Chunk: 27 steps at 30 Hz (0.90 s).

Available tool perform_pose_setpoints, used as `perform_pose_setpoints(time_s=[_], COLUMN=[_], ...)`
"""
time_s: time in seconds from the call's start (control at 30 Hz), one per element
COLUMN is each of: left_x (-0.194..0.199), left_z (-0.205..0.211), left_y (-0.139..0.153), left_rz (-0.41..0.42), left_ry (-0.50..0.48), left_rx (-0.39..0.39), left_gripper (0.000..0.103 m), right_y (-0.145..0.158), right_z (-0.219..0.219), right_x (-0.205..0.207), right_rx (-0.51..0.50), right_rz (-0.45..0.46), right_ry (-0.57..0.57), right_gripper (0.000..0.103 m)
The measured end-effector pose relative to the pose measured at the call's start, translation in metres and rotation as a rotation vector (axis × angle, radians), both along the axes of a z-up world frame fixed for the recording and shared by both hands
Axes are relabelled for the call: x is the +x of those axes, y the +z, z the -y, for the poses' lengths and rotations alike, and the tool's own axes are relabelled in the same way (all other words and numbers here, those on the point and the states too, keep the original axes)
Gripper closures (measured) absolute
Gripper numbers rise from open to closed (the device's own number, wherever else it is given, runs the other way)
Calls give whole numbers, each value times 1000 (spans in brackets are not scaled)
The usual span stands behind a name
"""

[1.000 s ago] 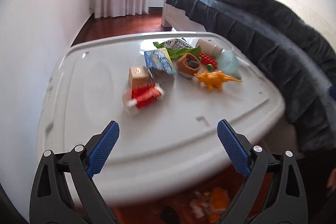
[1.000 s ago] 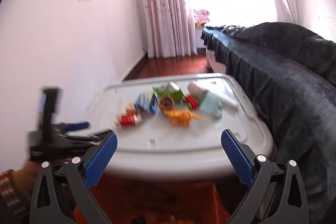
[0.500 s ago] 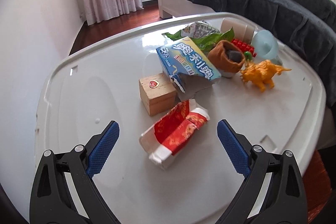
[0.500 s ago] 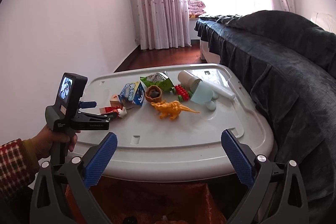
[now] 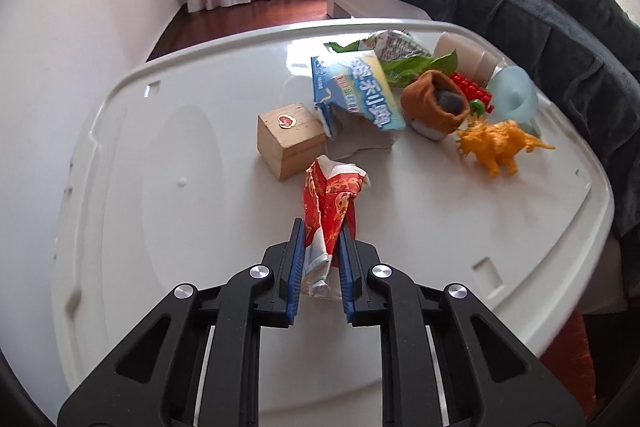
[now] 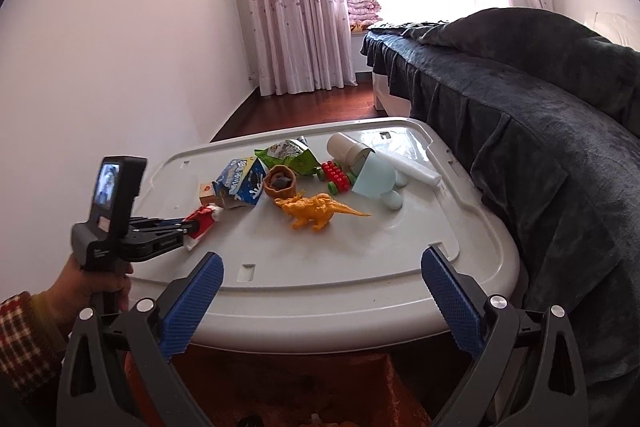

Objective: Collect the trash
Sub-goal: 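Grasp the red-white carton with the left tool while the right tool grasps the yellow dinosaur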

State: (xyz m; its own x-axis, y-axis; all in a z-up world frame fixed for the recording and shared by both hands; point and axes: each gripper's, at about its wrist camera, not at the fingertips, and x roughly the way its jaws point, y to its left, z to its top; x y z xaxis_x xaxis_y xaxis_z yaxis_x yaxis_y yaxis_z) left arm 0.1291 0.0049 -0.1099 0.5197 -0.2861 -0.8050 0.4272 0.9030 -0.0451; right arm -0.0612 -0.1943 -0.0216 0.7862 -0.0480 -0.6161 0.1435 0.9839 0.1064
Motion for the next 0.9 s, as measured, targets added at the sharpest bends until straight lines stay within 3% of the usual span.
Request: perform_pose_setpoints(time_s=[0.13,0.27,0.53,0.7,0.9], left_x=[-20,-47,-86,-91,-90], left_z=[0,2,5,10,14], left_y=[17,38,48,45,41], left_rz=[18,62,74,71,62], left_ry=[24,27,5,-12,-22], left_rx=[-50,-89,-152,-156,-168], left_gripper=[88,88,88,88,88], right_y=[-3,-11,-53,-77,-96], right_z=[2,-4,-27,-30,-34], right_x=[19,65,155,191,212], right_rx=[-32,-105,-290,-295,-310], right_rz=[-2,5,-107,-228,-306], right_ry=[20,133,314,350,377], right_gripper=[5,5,6,11,21])
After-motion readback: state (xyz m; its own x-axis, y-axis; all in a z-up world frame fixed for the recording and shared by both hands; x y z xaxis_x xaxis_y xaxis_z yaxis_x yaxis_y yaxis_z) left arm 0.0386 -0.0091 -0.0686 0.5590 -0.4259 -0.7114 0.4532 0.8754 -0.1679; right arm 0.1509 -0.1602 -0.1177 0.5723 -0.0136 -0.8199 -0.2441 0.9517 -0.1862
